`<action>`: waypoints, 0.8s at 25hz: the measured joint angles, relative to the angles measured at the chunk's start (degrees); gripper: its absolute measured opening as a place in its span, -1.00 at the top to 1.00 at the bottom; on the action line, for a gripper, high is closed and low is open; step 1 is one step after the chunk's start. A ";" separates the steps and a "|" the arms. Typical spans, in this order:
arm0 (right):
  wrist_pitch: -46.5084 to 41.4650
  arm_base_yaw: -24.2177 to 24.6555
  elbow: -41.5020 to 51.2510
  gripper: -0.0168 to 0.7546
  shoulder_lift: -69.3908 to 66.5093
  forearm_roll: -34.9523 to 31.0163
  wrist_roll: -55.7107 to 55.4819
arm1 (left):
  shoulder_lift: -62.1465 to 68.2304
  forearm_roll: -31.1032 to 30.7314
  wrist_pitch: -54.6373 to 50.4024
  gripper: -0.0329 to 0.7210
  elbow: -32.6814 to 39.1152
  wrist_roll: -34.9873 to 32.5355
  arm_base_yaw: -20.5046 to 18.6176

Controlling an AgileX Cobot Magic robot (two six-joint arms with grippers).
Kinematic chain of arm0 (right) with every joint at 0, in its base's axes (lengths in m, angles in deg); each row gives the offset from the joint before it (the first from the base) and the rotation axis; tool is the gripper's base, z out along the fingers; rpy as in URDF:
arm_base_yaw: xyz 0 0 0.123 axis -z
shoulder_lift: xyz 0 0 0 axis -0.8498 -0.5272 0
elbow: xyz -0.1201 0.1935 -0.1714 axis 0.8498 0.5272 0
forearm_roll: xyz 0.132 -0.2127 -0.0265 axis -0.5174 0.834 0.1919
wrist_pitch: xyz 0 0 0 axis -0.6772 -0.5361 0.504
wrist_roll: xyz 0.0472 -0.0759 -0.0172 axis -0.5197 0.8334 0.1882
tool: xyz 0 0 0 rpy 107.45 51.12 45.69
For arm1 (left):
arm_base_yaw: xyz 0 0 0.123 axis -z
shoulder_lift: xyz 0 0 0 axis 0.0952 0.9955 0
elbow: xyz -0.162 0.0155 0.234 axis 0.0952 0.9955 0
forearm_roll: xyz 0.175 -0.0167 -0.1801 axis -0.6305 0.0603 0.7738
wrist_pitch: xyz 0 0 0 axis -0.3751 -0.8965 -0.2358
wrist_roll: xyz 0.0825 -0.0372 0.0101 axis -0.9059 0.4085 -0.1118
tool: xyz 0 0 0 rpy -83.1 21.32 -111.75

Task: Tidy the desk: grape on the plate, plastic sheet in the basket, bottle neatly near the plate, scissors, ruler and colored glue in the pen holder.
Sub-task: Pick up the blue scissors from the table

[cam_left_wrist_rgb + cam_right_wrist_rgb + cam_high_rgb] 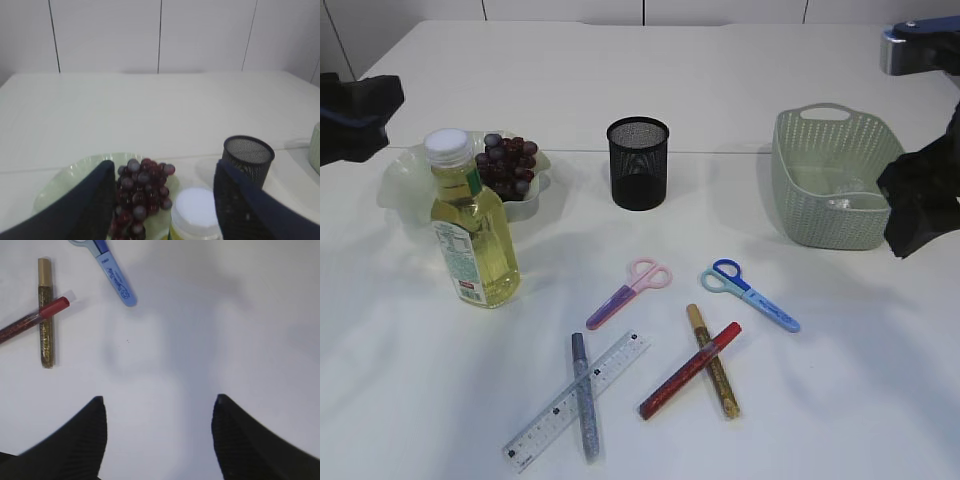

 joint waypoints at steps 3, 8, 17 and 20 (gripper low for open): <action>0.10 0.00 0.00 -0.37 0.00 -0.81 0.00 | -5.39 2.02 -11.76 -0.27 0.04 0.00 0.00; 0.10 0.00 0.00 -0.37 0.00 -1.96 0.00 | -12.09 2.39 -31.91 -0.24 0.13 0.00 0.00; -0.01 0.00 0.00 -0.37 0.00 -6.10 0.00 | -13.92 2.39 -60.49 -0.23 -2.05 0.00 -0.13; -0.11 0.00 0.00 -0.37 0.00 -6.64 -0.10 | -13.68 2.39 -64.27 -0.23 -4.33 0.00 -1.81</action>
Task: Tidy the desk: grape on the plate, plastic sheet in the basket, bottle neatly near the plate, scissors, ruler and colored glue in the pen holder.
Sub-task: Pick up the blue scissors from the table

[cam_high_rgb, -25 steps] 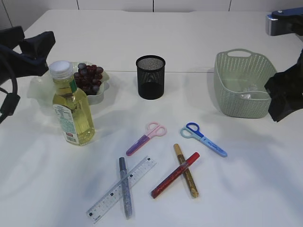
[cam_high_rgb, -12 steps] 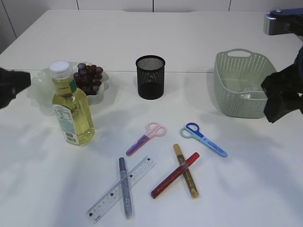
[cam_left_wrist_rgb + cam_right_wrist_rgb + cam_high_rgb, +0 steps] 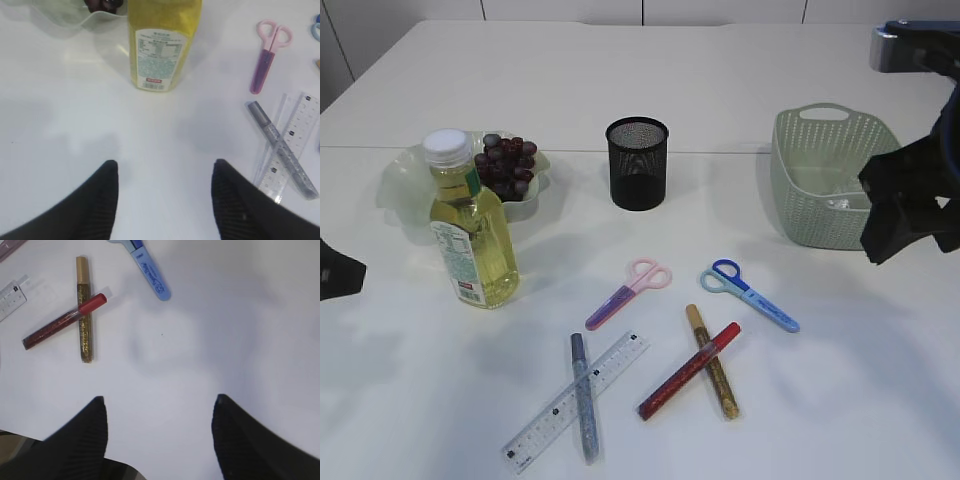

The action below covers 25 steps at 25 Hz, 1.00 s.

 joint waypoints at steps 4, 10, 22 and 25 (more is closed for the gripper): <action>-0.08 0.00 0.00 -0.37 0.00 -0.33 0.00 | 3.48 2.87 -3.01 -0.23 -2.94 0.00 -4.31; 0.98 0.00 -1.75 -0.33 -2.54 -0.44 0.84 | 10.25 4.84 -13.11 -0.23 -7.01 0.00 -6.67; 0.87 -4.75 -21.01 -0.32 -25.01 2.78 5.74 | 10.93 4.48 -18.73 -0.19 -7.13 0.00 -6.67; -0.50 -5.99 -25.92 -0.32 -31.49 3.91 8.80 | 10.93 3.56 -20.85 -0.19 -7.13 0.00 -6.67</action>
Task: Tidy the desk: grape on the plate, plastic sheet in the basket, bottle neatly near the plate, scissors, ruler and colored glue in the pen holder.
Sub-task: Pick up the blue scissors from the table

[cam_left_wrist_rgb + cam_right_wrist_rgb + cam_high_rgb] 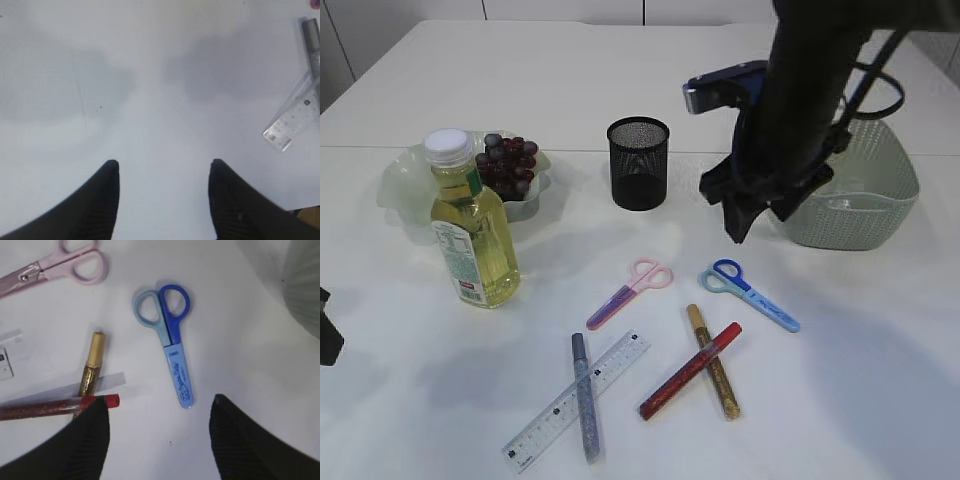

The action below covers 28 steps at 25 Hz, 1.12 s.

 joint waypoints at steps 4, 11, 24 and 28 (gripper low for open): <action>-0.65 -0.37 -3.23 -0.32 -6.25 0.51 3.44 | 0.00 -0.52 -0.42 -0.19 0.00 0.00 0.00; -0.24 -0.37 -3.78 -0.32 -11.34 1.90 6.28 | 0.00 -0.52 -0.09 -0.19 0.00 0.00 0.00; 2.96 -0.37 -3.87 -0.27 -16.78 2.12 7.27 | 0.00 -0.86 0.67 -0.19 0.00 0.00 0.00; 4.47 -0.37 -3.87 -0.27 -16.95 2.12 7.27 | 0.00 -0.94 0.67 -0.19 0.00 0.00 0.00</action>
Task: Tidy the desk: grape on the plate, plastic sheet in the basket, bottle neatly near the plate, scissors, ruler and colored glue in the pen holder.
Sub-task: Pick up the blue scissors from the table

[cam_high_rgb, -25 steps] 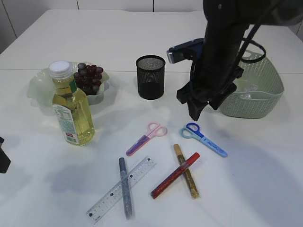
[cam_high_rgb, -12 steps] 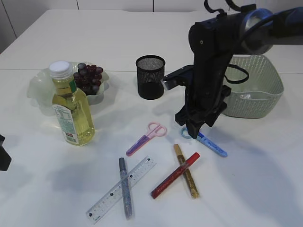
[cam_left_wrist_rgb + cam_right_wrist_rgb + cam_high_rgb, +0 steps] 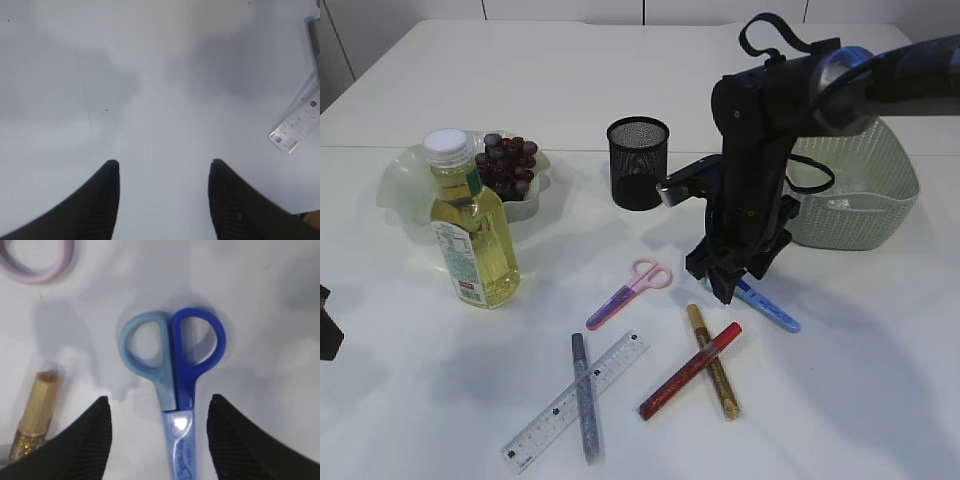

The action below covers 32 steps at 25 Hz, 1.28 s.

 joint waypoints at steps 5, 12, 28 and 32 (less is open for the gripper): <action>0.62 0.22 0.00 -0.26 -0.66 0.00 0.00 | 0.00 0.00 0.00 -0.19 0.00 0.00 0.00; 1.00 0.48 0.00 -0.26 -1.96 -0.13 0.00 | 0.00 -0.16 0.12 -0.19 0.00 0.00 0.00; 1.00 0.48 -0.18 0.34 -2.68 -1.60 0.12 | 0.00 -0.26 0.35 -0.19 0.00 0.00 0.00; 1.26 0.48 -0.23 0.48 -2.68 -0.76 0.12 | 0.00 -0.26 0.35 -0.19 0.00 0.00 0.00</action>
